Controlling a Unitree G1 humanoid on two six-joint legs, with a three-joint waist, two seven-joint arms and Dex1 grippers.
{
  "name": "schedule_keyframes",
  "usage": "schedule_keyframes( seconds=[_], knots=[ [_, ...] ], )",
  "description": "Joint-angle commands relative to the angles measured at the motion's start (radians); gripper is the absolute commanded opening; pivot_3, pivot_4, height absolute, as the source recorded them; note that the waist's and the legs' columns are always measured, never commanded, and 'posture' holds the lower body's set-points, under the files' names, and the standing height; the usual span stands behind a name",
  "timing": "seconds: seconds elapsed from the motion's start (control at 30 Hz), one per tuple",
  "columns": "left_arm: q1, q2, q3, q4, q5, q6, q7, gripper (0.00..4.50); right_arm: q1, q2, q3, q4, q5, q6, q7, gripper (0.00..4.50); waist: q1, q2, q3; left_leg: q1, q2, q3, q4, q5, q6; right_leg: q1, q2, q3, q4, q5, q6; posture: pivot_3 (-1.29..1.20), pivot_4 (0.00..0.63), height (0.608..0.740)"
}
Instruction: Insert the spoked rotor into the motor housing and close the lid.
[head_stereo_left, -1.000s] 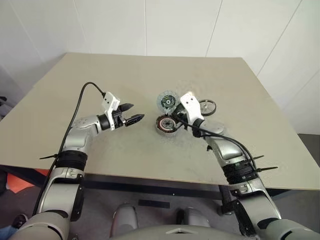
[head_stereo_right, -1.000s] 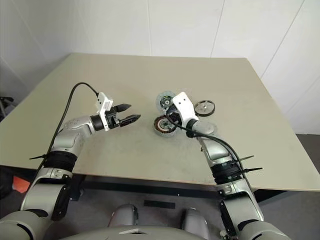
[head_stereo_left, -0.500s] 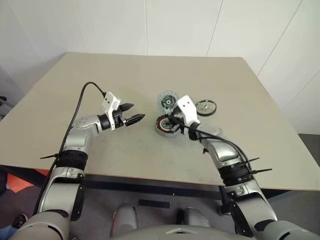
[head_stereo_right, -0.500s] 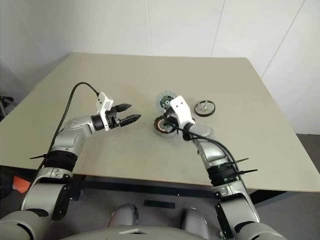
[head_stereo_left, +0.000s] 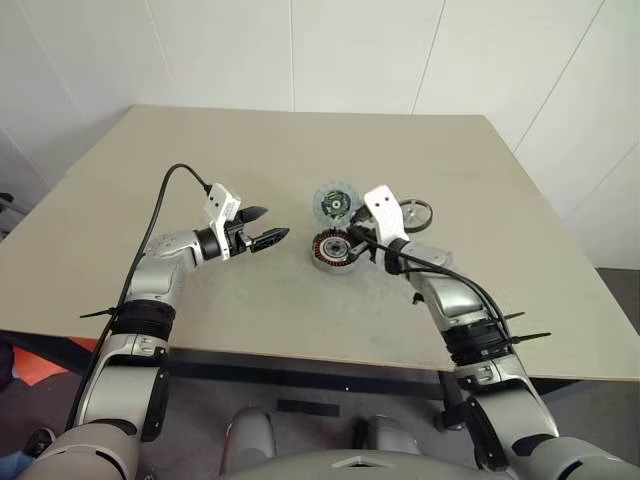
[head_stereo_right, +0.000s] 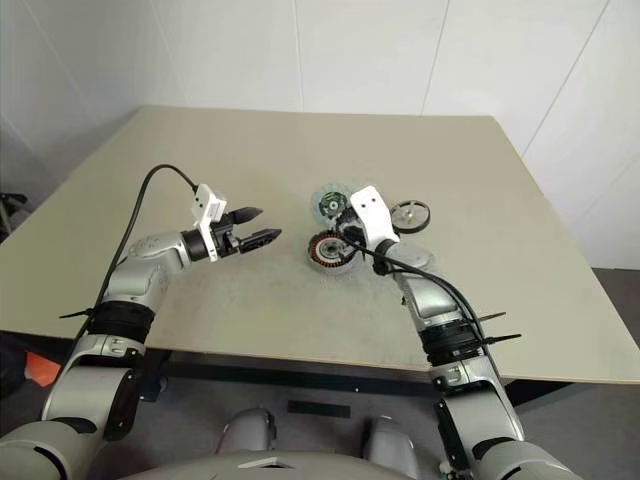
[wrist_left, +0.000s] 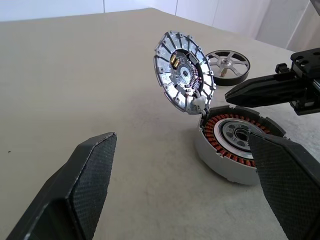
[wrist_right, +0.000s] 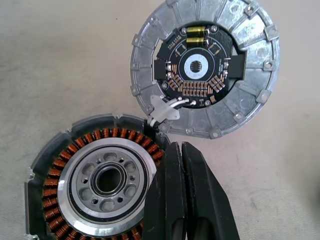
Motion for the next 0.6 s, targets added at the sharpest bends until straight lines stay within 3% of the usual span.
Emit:
schedule_keyframes(
  seconds=[0.03,0.6],
  knots=[
    [-0.021,0.007,0.007,-0.018,-0.001,-0.018,-0.001,4.43,-0.018,0.004,0.005,-0.088,0.017,0.015,0.012,0.01,0.0,0.0,0.0,0.0,0.0,0.0,0.0,0.0,0.0,0.0,0.0,0.0,0.0,0.0,0.0,0.0,0.0,0.74],
    [-0.022,0.01,0.009,-0.014,0.0,-0.017,0.001,4.43,0.02,0.01,0.027,-0.023,-0.006,0.019,0.003,0.01,0.0,0.0,0.0,0.001,0.0,0.0,0.0,0.0,0.0,0.001,0.0,0.0,0.0,-0.002,0.001,0.0,0.0,0.74]
  ],
)
